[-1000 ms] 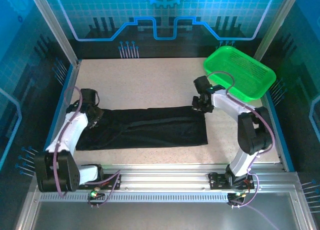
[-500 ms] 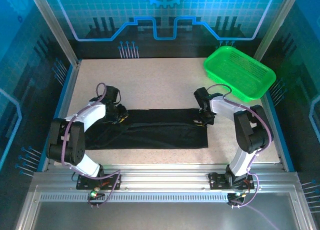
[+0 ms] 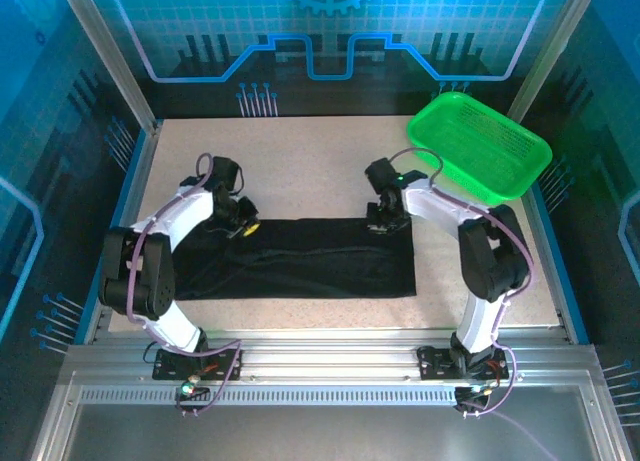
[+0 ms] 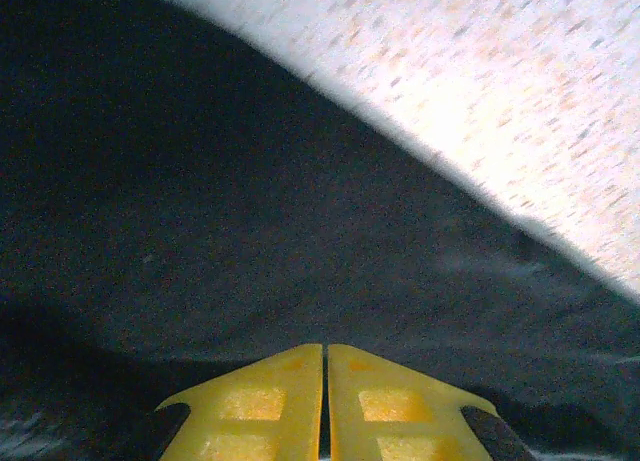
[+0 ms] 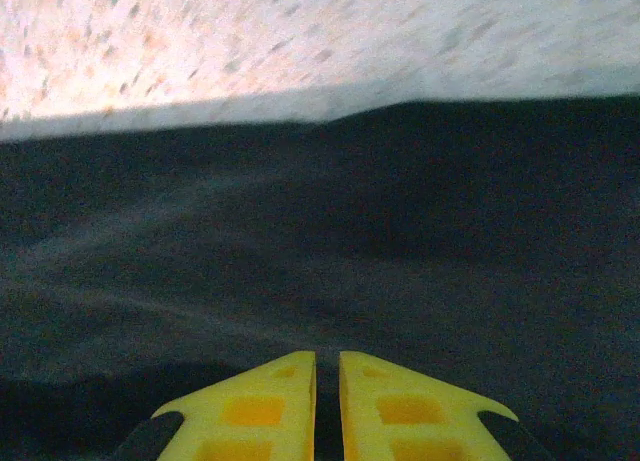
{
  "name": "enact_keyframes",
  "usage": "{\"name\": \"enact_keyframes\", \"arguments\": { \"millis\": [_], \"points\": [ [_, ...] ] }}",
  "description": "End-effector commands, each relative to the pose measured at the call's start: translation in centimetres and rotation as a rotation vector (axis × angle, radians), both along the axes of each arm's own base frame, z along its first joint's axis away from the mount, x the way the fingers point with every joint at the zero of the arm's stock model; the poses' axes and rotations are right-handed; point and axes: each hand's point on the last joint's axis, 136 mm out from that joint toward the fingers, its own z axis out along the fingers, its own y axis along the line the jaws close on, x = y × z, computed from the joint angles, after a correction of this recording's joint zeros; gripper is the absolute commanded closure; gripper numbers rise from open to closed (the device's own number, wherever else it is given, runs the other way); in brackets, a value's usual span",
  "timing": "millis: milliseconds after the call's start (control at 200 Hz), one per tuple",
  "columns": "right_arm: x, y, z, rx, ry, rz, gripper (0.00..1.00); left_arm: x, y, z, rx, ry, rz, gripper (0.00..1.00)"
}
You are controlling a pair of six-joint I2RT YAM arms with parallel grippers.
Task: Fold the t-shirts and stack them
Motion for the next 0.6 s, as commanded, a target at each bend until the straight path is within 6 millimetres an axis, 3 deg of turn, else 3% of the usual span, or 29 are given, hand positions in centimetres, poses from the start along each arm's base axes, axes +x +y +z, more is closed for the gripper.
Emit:
{"name": "enact_keyframes", "arguments": {
  "millis": [0,130,290,385,595],
  "points": [
    [-1.6,0.5,-2.5,-0.018,0.124,-0.034,0.84,0.6,-1.4,-1.8,-0.019,0.071,0.000,0.89],
    [-1.9,-2.2,-4.3,-0.067,0.221,-0.116,0.85,-1.3,-3.8,-5.4,-0.057,0.222,-0.059,0.90],
    [-0.2,-5.0,-4.5,-0.073,0.261,-0.152,0.85,-1.9,-6.3,-7.5,-0.100,0.256,-0.071,0.90],
    [1.4,-6.6,-4.7,-0.062,0.275,-0.179,0.85,-0.4,-7.7,-8.1,-0.125,0.237,-0.061,0.90],
    [6.6,-11.2,-5.0,-0.078,0.252,-0.228,0.84,5.5,-11.6,-7.1,-0.184,0.147,-0.078,0.82]
  ]
}}
